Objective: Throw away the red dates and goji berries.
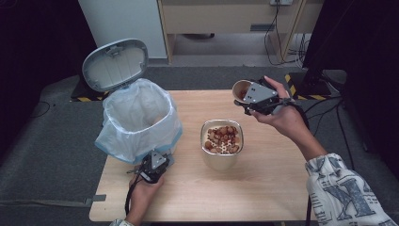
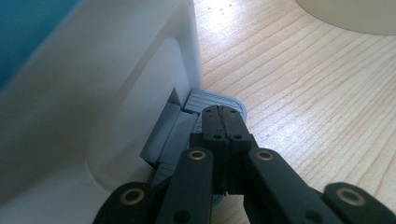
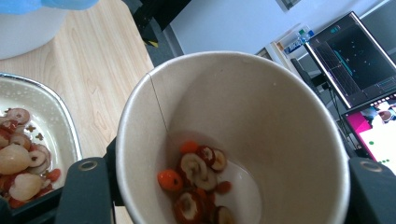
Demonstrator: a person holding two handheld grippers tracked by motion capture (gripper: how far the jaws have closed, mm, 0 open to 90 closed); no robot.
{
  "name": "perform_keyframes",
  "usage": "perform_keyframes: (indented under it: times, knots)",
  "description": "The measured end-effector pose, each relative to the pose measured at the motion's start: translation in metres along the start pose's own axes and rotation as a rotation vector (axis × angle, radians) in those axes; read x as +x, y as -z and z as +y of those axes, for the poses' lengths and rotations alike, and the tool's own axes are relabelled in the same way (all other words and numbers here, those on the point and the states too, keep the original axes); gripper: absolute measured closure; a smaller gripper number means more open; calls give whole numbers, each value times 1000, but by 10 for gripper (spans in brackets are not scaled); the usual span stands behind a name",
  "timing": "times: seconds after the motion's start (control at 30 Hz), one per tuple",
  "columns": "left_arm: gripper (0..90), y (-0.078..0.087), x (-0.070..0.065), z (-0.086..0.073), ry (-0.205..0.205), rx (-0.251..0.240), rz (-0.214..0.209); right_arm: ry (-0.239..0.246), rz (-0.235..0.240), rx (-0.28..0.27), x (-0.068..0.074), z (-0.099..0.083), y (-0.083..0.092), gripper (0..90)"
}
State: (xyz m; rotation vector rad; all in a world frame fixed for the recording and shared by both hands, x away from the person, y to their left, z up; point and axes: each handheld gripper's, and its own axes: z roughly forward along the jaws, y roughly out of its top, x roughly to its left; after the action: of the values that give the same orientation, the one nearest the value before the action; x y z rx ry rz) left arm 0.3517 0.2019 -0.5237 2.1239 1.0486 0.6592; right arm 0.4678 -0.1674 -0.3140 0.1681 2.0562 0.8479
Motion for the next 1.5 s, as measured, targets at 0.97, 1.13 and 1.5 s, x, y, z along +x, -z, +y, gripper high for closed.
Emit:
perform_keyframes:
  times: [0.97, 1.13, 1.5]
  knots:
    - [892, 0, 0, 0, 4, 0, -3, 109, -41, 47, 2, 13, -3, 326]
    - [893, 0, 0, 0, 7, -3, -3, 156, -48, 53, 3, 19, -1, 326]
    - [892, 0, 0, 0, 6, -3, -3, 237, -75, 71, 4, 25, 1, 326]
